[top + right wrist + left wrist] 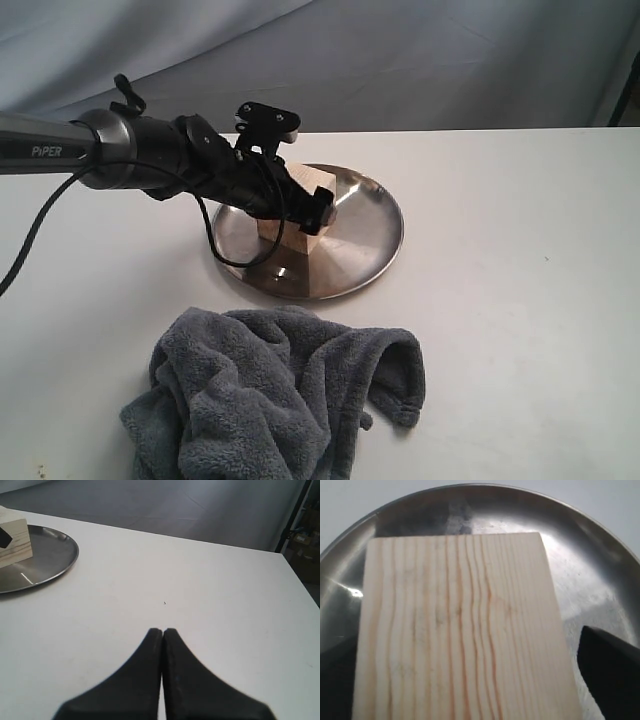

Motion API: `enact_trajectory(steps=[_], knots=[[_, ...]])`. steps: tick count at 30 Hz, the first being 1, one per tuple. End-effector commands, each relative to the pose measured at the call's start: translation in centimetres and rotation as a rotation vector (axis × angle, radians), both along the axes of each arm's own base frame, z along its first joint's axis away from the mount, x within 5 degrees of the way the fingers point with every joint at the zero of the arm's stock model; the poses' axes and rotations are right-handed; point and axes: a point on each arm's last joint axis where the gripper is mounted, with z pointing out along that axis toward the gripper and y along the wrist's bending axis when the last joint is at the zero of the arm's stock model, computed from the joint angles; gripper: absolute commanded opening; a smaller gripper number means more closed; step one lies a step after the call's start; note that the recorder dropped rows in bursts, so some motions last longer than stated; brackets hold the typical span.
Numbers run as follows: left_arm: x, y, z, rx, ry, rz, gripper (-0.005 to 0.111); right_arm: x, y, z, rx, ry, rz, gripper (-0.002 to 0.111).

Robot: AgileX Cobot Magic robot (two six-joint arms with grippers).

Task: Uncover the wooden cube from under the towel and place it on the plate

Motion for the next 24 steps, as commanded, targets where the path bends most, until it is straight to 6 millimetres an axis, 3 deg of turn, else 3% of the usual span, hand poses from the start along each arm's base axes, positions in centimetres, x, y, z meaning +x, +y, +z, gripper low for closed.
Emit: enact_trajectory(steps=[1,4,6,9,12,13,16,17,24], knots=[[-0.1,-0.2,1.9,-0.012,-0.032,-0.017,0.105,0.0,0.0,-0.1,0.002,-0.006,0.001,0.000],[0.1,0.3,4.4,-0.029,-0.095,-0.004,0.105,0.0,0.0,-0.1,0.002,-0.006,0.001,0.000],[-0.2,0.8,7.8,-0.039,-0.164,-0.016,0.105,0.0,0.0,-0.1,0.002,-0.006,0.001,0.000],[-1.9,1.3,13.1,-0.099,-0.199,-0.043,0.105,0.0,0.0,-0.1,0.002,-0.006,0.001,0.000],[-3.8,1.9,16.5,-0.131,-0.230,-0.061,0.101,0.0,0.0,-0.1,0.002,-0.006,0.001,0.000],[-5.0,2.5,17.8,-0.140,-0.253,-0.060,0.094,0.0,0.0,-0.1,0.002,-0.006,0.001,0.000],[-7.9,4.0,19.6,-0.149,-0.293,-0.048,0.065,0.0,0.0,-0.1,0.002,-0.006,0.001,0.000],[-8.8,4.6,20.0,-0.151,-0.308,-0.039,0.061,0.0,0.0,-0.1,0.002,-0.006,0.001,0.000],[-15.2,8.2,21.7,-0.224,-0.398,0.052,0.054,0.0,0.0,-0.1,0.002,-0.006,0.001,0.000]])
